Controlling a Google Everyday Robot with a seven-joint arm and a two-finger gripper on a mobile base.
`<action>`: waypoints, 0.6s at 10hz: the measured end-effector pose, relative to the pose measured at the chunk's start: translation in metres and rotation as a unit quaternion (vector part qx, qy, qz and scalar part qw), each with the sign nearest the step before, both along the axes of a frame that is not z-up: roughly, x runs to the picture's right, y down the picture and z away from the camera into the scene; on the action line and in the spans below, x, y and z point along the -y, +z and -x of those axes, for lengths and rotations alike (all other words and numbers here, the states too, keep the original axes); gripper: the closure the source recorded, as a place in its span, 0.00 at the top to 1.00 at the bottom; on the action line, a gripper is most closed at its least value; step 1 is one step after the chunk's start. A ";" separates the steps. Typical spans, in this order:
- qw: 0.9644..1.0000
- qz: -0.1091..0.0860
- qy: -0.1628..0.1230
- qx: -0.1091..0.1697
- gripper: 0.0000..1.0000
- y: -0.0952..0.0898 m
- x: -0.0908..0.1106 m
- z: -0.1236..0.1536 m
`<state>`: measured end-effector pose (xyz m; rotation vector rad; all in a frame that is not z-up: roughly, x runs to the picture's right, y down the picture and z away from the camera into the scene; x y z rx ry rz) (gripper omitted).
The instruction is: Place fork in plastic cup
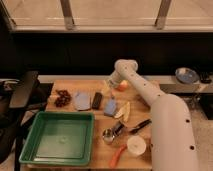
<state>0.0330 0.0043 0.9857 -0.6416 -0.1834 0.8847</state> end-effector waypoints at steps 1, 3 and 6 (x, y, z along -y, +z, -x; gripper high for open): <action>1.000 0.003 0.006 -0.002 0.66 0.003 -0.001 -0.005; 1.000 0.012 0.013 -0.001 0.66 0.009 -0.008 -0.007; 1.000 0.021 0.019 0.003 0.66 0.014 -0.016 -0.009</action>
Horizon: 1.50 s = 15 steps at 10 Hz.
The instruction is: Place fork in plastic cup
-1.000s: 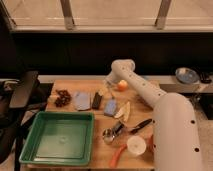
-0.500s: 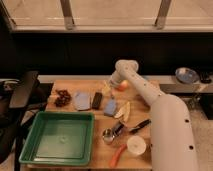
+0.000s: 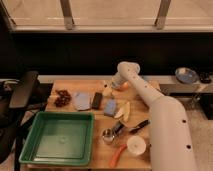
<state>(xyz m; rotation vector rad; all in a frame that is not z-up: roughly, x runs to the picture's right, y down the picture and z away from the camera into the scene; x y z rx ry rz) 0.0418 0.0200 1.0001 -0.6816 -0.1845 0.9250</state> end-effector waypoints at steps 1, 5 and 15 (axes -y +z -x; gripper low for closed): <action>1.000 0.002 0.000 0.001 0.62 0.000 -0.001 0.001; 1.000 0.006 -0.003 0.000 0.21 -0.002 -0.004 -0.001; 1.000 0.012 -0.011 0.003 0.00 0.001 -0.012 0.003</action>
